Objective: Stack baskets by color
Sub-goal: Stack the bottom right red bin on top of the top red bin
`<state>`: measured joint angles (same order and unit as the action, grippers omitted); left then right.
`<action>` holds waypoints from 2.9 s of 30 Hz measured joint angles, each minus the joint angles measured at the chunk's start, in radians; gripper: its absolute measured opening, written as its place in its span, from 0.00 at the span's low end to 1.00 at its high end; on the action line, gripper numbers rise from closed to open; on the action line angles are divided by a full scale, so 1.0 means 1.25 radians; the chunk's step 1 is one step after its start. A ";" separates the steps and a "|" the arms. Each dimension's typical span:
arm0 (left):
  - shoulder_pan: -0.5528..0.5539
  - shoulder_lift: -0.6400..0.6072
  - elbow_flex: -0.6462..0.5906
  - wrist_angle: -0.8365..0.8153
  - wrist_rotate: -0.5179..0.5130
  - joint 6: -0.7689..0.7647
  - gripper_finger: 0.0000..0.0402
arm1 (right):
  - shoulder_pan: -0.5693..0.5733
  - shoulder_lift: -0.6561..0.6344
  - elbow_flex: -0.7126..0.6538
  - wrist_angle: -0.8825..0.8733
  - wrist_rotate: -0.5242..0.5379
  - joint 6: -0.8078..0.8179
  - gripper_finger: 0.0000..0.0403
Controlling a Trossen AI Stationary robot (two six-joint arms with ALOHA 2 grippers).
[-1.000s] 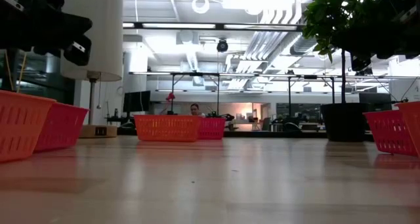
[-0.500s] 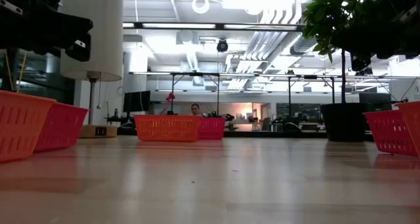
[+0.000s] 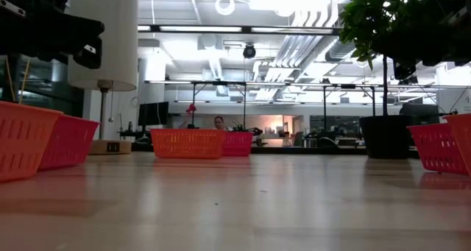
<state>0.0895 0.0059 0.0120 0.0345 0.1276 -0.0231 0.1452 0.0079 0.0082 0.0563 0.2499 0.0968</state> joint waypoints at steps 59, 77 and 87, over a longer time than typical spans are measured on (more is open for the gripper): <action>0.000 0.000 0.000 0.024 -0.006 0.000 0.00 | 0.105 0.981 0.587 -0.884 -0.092 0.276 0.53; 0.000 0.000 0.000 0.024 -0.006 0.000 0.00 | 0.106 0.971 0.629 -0.865 -0.180 0.257 0.53; 0.000 0.000 0.000 0.024 -0.006 0.000 0.00 | 0.106 0.973 0.548 -0.812 -0.192 0.272 0.53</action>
<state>0.0893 0.0060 0.0123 0.0643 0.1200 -0.0231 0.2779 1.2240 0.6929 -0.9586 0.0101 0.4370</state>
